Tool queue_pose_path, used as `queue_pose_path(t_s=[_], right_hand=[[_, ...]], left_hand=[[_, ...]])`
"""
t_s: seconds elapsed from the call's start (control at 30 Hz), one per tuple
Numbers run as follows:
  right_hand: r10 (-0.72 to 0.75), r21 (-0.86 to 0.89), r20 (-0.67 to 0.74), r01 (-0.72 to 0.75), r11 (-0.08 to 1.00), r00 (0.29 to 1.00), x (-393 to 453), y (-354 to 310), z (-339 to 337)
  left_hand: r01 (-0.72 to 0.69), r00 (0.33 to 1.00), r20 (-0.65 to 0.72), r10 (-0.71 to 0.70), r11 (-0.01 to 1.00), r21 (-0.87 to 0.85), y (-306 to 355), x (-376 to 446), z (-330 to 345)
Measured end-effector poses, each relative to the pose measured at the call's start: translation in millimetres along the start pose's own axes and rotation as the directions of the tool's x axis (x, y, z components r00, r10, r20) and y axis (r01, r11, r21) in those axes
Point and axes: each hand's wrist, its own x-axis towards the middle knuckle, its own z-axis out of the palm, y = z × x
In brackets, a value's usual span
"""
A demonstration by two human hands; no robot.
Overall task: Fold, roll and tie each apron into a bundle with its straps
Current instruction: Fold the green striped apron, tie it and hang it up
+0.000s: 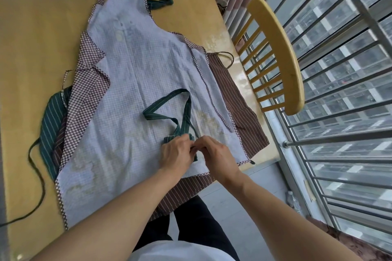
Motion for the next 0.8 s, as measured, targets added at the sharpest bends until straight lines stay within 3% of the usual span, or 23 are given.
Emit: queue_pose_path(t_s=[0.1,0.17,0.23,0.37,0.63,0.8], right_hand=[[0.170,0.121,-0.097,-0.158,0.980,0.981,-1.9,4.7,-7.7],[0.205,0.039,0.053,-0.207,0.978,0.977,2.9,10.3,-6.7],[0.178,-0.128,0.203,-0.154,0.980,0.963,9.7,12.4,-1.0],[0.220,-0.198,0.152,-0.188,0.962,0.964,14.6,8.7,1.4],[0.394,0.047,0.238,-0.415,0.908,0.888,12.4,1.1,-29.5],[0.574,0.515,0.260,-0.614,0.598,0.777,13.1,-11.0,-26.2]], left_hand=[[0.036,0.999,-0.029,-0.039,0.994,-0.102,-5.8,-2.5,2.9],[0.093,0.996,0.026,-0.090,0.982,-0.166,-10.5,-2.5,0.7],[0.150,0.985,0.111,-0.129,0.966,-0.211,-14.4,-0.6,-5.9],[0.253,0.956,0.235,-0.178,0.903,-0.347,-21.7,6.7,-18.9],[0.264,0.947,0.259,-0.188,0.915,-0.303,-14.5,4.9,-23.9],[0.198,0.970,0.196,-0.146,0.939,-0.281,-16.4,3.2,-23.2]])
